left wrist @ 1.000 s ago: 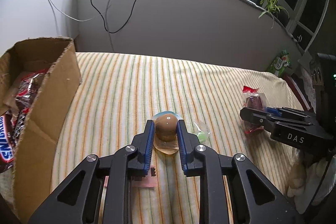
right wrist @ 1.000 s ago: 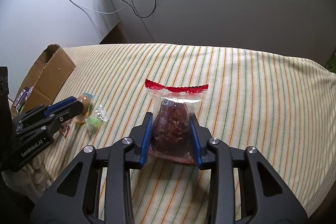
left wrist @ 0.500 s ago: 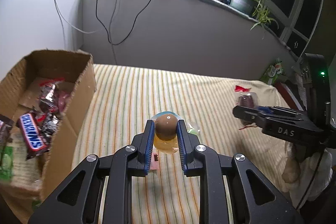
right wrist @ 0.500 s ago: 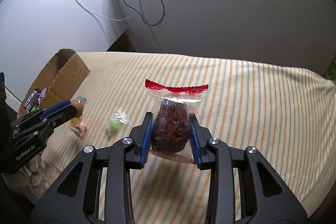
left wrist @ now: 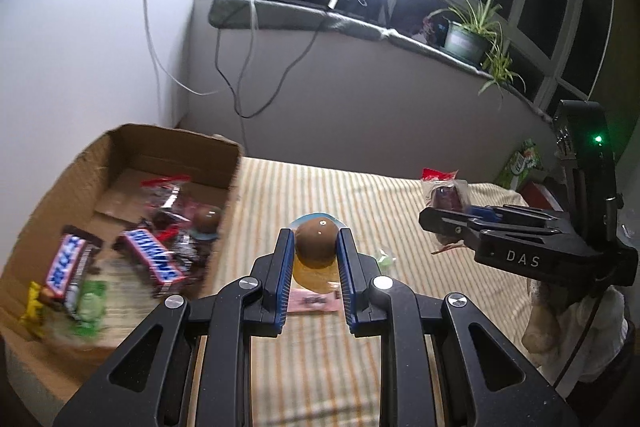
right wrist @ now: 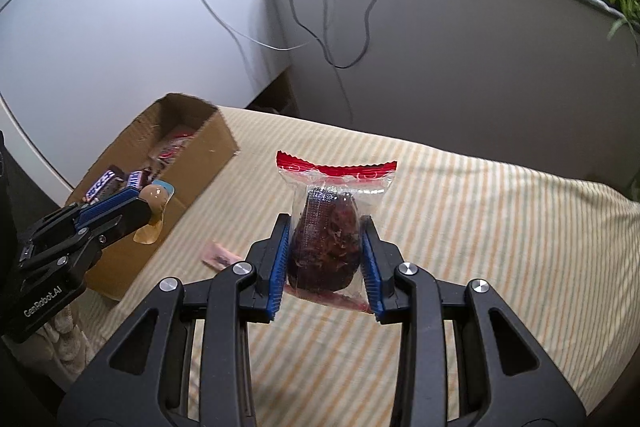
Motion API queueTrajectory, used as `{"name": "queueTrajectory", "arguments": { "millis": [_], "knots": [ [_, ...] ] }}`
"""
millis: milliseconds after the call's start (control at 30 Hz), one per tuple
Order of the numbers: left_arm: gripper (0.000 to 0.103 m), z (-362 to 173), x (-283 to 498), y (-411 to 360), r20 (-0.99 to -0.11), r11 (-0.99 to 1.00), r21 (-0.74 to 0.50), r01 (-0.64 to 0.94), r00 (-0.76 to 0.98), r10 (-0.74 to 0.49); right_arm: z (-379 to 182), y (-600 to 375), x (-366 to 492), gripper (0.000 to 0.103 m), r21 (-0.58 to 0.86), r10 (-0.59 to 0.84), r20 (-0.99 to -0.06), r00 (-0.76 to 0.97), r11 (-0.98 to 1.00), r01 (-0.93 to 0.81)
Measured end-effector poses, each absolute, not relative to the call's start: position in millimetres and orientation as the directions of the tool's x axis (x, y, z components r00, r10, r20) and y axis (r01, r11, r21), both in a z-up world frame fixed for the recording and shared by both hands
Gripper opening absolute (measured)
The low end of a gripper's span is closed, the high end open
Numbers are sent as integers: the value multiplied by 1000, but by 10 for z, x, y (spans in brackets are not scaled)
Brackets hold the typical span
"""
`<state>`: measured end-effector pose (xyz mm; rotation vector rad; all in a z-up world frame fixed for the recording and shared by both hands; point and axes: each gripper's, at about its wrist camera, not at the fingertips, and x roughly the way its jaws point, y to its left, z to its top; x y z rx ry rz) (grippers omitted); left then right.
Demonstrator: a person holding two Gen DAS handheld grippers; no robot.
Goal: Organize snacks
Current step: 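Carry both snacks into the box and open both grippers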
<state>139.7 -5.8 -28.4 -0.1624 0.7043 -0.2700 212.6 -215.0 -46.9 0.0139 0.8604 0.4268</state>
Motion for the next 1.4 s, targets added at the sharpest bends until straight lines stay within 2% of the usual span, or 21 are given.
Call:
{"name": "queueTrajectory", "arguments": {
  "millis": [767,1400],
  "knots": [
    [20,-141,1402,961,-608,978,-206,23,780,-146,-246,-808,2354,34,166,472,-725,502,826,-538],
    [20,-200,1535,1243,-620,978,-205,-32,778,-104,-414,-257,2567,34,185,499,-758,421,783,-594]
  ]
}}
